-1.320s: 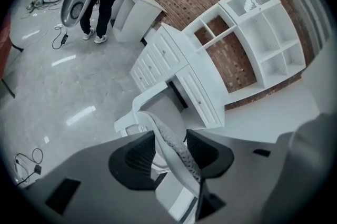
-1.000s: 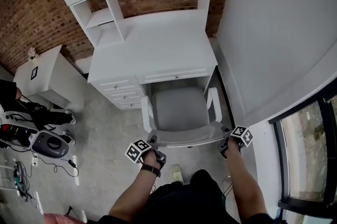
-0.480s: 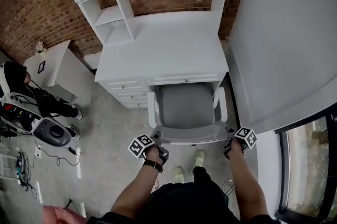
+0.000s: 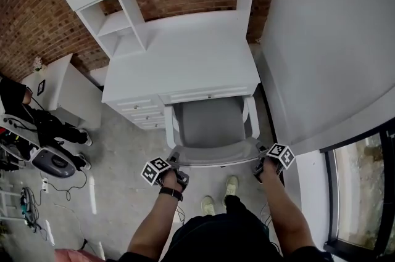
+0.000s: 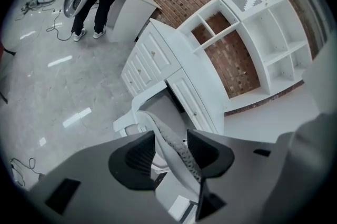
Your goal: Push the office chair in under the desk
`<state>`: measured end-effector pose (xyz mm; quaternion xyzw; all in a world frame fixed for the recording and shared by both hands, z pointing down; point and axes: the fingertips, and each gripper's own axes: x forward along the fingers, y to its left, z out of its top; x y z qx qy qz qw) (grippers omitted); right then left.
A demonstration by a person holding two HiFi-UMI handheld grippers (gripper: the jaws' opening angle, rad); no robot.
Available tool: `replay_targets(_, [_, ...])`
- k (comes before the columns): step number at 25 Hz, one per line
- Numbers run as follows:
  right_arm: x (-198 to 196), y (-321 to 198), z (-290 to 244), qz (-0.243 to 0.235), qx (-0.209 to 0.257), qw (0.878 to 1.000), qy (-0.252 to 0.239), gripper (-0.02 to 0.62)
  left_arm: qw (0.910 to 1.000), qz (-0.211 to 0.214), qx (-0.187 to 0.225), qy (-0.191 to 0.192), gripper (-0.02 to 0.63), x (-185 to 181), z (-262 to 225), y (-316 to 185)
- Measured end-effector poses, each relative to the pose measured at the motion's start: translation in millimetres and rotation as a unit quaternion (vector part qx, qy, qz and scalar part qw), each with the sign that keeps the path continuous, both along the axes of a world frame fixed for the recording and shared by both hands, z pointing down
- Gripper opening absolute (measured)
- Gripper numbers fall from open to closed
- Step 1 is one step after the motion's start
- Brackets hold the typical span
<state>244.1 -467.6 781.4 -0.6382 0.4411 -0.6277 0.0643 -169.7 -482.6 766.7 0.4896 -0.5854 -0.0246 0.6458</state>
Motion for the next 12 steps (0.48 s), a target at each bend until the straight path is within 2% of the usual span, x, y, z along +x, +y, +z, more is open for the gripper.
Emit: replay_targets(12, [3.1, -9.3, 0.2, -0.011, 0.009, 1.000, -0.002, 0.184, 1.0000, 0.005, 0.005, 0.000, 0.192, 6.4, 1.0, -7.7])
